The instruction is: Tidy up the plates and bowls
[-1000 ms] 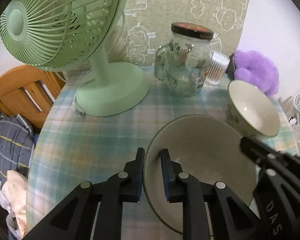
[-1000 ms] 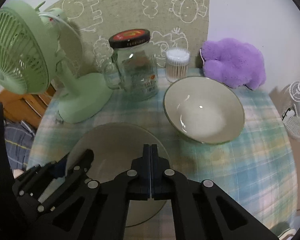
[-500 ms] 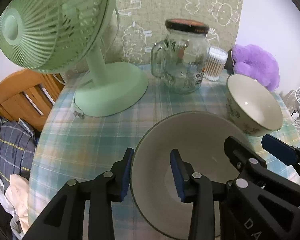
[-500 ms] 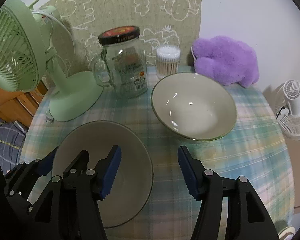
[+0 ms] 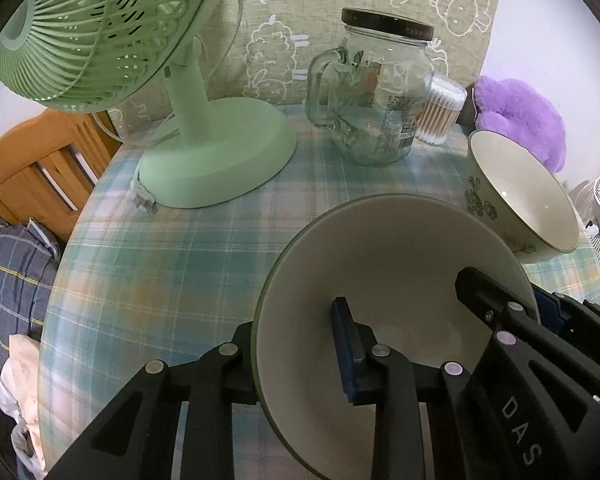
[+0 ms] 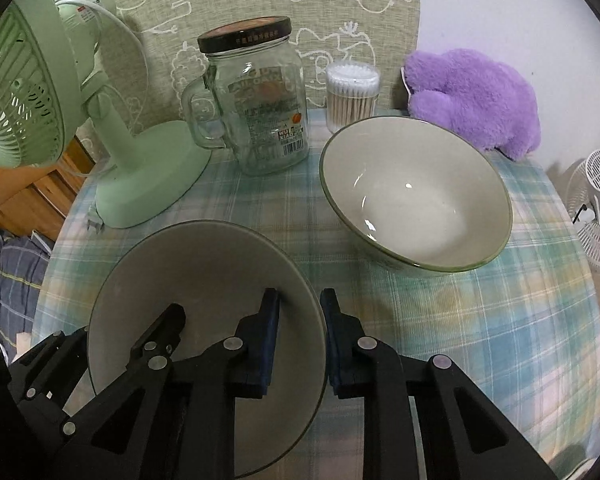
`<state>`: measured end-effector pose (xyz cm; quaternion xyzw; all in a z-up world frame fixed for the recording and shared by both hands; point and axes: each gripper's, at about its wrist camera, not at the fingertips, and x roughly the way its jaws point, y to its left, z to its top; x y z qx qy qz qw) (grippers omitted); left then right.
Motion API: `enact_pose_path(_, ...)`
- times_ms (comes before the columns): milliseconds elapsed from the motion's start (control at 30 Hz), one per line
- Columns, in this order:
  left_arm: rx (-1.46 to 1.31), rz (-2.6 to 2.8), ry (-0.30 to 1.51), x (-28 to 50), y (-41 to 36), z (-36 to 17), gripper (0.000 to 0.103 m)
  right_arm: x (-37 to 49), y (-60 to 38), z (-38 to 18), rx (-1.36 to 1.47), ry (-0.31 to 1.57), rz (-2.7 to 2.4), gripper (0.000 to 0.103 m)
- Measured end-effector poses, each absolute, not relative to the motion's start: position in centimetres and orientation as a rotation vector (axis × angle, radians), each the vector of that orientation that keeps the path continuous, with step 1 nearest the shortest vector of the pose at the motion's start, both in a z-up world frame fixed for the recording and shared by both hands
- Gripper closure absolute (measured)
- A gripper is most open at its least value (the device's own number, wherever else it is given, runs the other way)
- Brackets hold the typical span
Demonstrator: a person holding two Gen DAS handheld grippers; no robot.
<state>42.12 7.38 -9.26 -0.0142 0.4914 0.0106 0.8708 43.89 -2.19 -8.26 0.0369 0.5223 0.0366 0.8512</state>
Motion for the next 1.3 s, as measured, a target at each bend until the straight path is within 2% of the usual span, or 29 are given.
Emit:
enact_pose_path(600, -0.027, 0.037, 0.982, 39.2, 6.6, -3.6, 0.077, 41.3, -3.2, -2.9, 0.087, 1.065, 0.087, 0.080)
enact_pose_path(1300, -0.047, 0.093, 0.907, 29.7, 3.5, 5.0, 0.076, 32.9, -6.5, 6.2, 0.059, 0.995, 0.154, 0.080)
